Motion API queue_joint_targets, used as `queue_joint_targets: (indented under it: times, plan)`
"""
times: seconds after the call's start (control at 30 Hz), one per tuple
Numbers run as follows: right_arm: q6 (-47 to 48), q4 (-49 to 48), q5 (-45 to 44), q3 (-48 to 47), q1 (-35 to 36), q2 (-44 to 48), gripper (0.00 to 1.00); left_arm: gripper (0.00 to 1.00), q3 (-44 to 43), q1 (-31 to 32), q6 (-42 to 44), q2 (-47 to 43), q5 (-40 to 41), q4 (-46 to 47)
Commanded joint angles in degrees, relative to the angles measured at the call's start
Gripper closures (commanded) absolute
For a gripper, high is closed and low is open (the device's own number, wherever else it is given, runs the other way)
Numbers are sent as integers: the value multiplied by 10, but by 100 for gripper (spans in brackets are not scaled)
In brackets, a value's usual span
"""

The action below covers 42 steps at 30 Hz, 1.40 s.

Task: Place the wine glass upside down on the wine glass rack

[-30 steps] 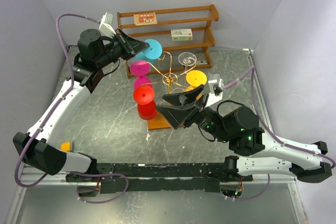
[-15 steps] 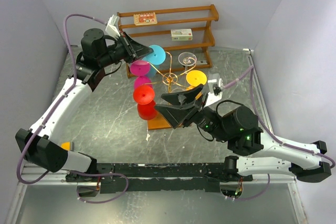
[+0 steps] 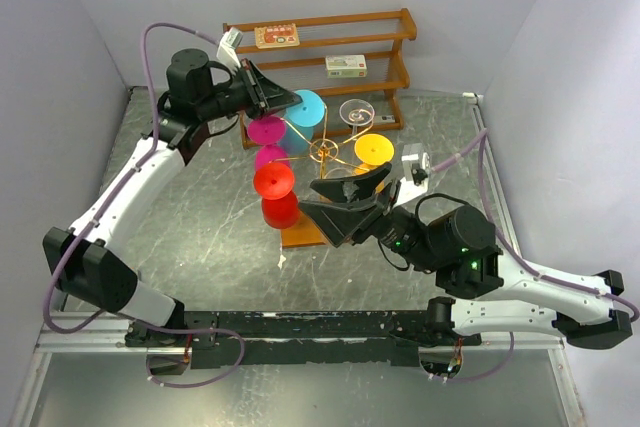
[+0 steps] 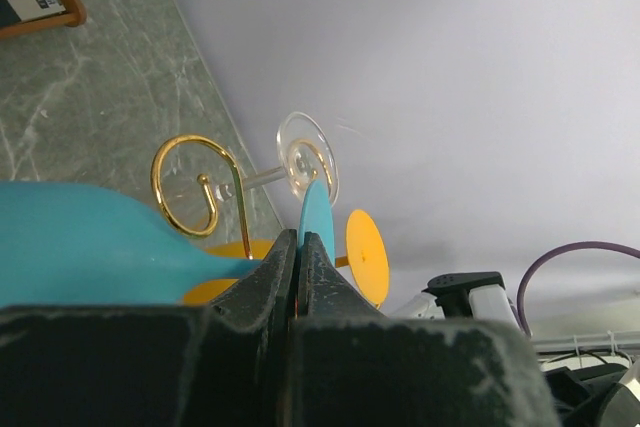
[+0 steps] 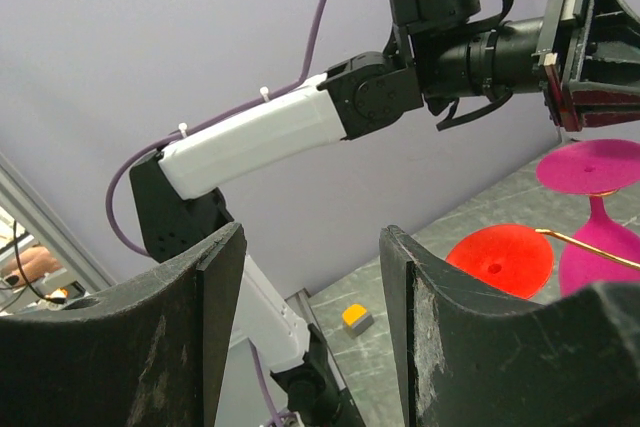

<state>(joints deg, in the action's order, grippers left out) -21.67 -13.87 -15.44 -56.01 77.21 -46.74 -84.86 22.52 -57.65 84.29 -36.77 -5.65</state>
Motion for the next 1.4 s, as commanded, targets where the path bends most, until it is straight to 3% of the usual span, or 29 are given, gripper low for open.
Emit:
queue_joint_targets:
  times: [0.0,0.47,0.93,1.37]
  plan:
    - [8,-17,4,5,2,13,44,93,-36,5,-3,11,-30,20]
    - [7,-10,-1,6,2,25,44,93,-79,15,-45,75,-45,59]
    - [6,-7,0,-1,2,32,44,93,-118,15,-42,100,6,22]
    - [5,-6,-5,2,2,29,44,93,-140,16,-45,125,1,20]
